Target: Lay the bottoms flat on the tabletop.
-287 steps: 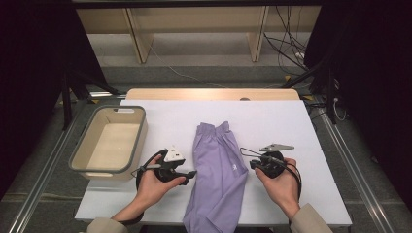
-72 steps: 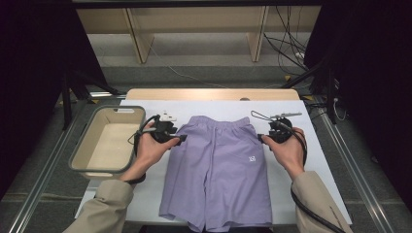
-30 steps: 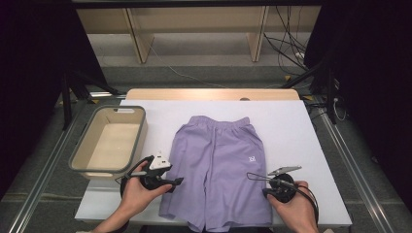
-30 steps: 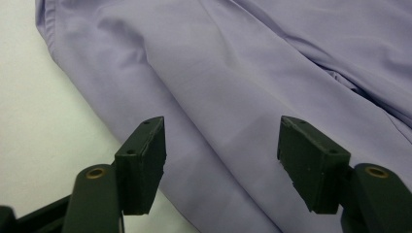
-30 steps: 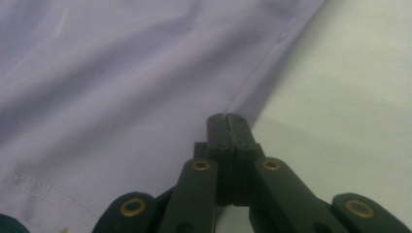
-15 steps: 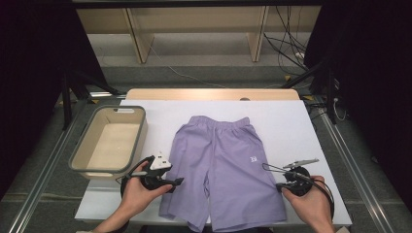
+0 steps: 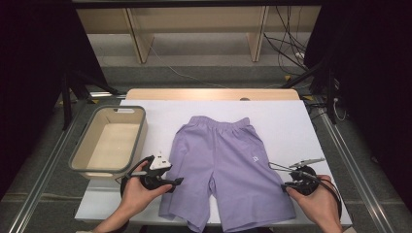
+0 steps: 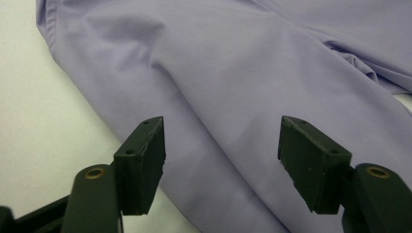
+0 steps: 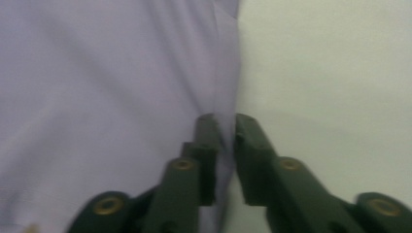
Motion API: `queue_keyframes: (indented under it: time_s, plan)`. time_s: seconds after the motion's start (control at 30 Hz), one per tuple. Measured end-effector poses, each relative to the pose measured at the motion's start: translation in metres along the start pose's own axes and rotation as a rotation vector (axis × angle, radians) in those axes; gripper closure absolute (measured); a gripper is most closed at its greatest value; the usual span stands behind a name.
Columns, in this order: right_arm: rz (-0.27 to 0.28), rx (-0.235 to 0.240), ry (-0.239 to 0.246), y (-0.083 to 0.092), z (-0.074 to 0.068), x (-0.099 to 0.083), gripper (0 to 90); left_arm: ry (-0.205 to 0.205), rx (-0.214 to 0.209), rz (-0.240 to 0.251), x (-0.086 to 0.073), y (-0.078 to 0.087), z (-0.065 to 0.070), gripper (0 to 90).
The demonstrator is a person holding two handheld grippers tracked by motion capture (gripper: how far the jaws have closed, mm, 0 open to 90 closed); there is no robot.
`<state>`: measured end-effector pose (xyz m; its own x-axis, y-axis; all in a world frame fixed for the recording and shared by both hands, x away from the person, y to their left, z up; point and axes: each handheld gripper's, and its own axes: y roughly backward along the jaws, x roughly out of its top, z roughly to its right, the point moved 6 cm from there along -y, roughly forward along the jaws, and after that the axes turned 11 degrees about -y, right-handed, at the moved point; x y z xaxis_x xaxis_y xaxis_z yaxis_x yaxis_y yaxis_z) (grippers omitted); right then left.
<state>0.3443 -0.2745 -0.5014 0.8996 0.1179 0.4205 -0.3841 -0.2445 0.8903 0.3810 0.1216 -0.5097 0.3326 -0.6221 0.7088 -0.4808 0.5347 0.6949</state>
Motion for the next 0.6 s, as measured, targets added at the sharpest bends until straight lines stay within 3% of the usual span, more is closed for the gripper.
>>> queue_keyframes:
  time_s: [0.07, 0.13, 0.23, 0.33, 0.43, 0.6]
  plan:
    - [-0.036, -0.002, -0.008, 0.002, 0.002, -0.005, 67.0, 0.003, -0.001, 0.0, 0.0, 0.0, 0.0, 34.0]
    - [-0.067, 0.003, -0.011, 0.002, 0.003, -0.011, 66.8, -0.004, -0.003, -0.005, -0.001, 0.0, 0.0, 33.9]
    - [-0.113, -0.008, -0.016, 0.0, 0.003, -0.021, 72.5, -0.005, -0.001, -0.003, 0.0, 0.0, 0.0, 33.8]
    - [-0.12, -0.031, 0.014, 0.001, 0.002, -0.026, 79.6, -0.007, 0.0, -0.005, 0.0, 0.0, 0.0, 33.8]
    - [-0.141, -0.021, 0.017, 0.002, -0.001, -0.03, 88.8, -0.006, 0.0, -0.005, 0.0, -0.001, 0.0, 33.8]
    - [-0.149, -0.027, 0.04, 0.005, 0.001, -0.031, 90.0, -0.003, 0.001, -0.002, 0.0, 0.0, -0.001, 33.7]
